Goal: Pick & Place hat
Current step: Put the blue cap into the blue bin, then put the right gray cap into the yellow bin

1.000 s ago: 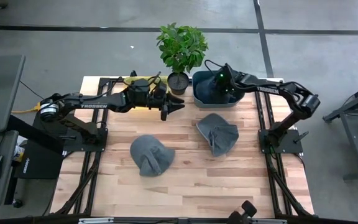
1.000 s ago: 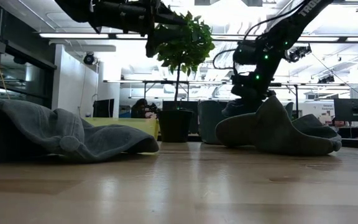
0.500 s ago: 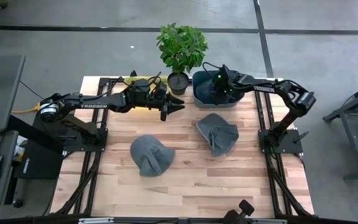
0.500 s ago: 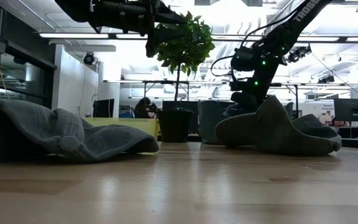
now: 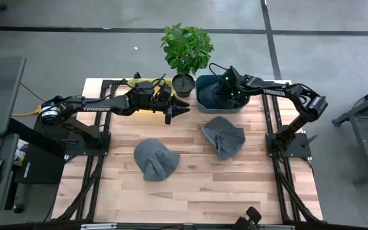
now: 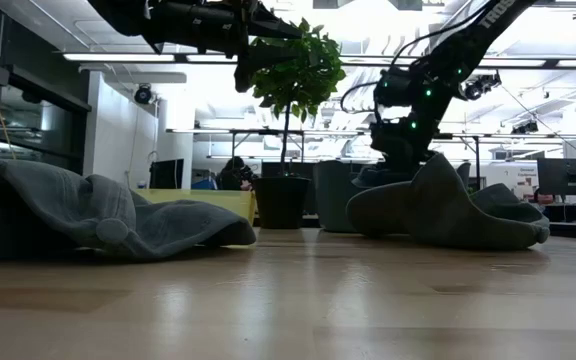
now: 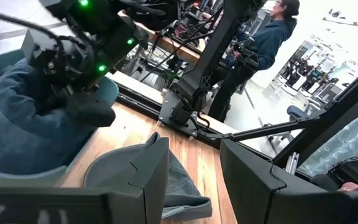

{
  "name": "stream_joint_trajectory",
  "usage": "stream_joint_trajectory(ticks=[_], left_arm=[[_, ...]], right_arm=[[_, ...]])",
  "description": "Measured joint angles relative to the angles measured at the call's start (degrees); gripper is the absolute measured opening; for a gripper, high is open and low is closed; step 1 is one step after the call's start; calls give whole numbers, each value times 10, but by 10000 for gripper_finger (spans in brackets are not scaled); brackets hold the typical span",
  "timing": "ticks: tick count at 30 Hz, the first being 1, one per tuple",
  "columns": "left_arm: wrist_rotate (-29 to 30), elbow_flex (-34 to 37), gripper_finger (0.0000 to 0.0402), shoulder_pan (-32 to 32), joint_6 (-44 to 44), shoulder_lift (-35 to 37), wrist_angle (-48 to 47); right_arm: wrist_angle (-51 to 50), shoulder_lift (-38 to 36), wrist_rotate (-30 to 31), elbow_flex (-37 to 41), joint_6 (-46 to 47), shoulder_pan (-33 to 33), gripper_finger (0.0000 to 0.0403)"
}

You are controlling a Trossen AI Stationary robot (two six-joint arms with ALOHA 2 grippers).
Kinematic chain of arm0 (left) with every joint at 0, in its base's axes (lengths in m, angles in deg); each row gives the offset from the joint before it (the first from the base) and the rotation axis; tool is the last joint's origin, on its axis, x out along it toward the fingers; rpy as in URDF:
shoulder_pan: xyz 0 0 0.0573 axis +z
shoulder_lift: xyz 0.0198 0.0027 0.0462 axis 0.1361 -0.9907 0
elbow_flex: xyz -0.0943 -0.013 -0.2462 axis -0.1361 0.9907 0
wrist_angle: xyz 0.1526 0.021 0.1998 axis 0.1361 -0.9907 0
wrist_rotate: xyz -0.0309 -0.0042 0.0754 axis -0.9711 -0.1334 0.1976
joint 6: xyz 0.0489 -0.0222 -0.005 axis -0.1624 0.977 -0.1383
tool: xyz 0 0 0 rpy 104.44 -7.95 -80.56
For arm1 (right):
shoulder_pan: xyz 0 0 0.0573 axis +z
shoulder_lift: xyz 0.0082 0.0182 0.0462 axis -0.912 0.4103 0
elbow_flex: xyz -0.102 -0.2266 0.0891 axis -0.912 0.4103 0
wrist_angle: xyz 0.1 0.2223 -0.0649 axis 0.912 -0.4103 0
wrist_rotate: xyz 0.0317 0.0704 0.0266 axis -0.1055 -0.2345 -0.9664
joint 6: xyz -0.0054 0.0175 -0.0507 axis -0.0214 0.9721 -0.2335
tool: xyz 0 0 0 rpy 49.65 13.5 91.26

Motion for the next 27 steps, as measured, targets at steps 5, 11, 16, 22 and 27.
stream_joint_trajectory(ticks=[5, 11, 16, 22, 27], left_arm=[[0, 0, 143, 0, 0, 0, 0], [0, 0, 143, 0, 0, 0, 0], [0, 0, 143, 0, 0, 0, 1], [14, 0, 143, 0, -1, 0, 2], [33, 0, 143, 1, -6, 9, -7]], right_arm=[[-5, -30, -18, 0, 22, -3, 117], [-33, -60, -23, 0, 32, -10, 197], [-47, -95, -43, 0, 52, -16, 230], [-55, -152, -68, -1, 76, -21, 227], [-67, -209, -93, -1, 76, -20, 210]])
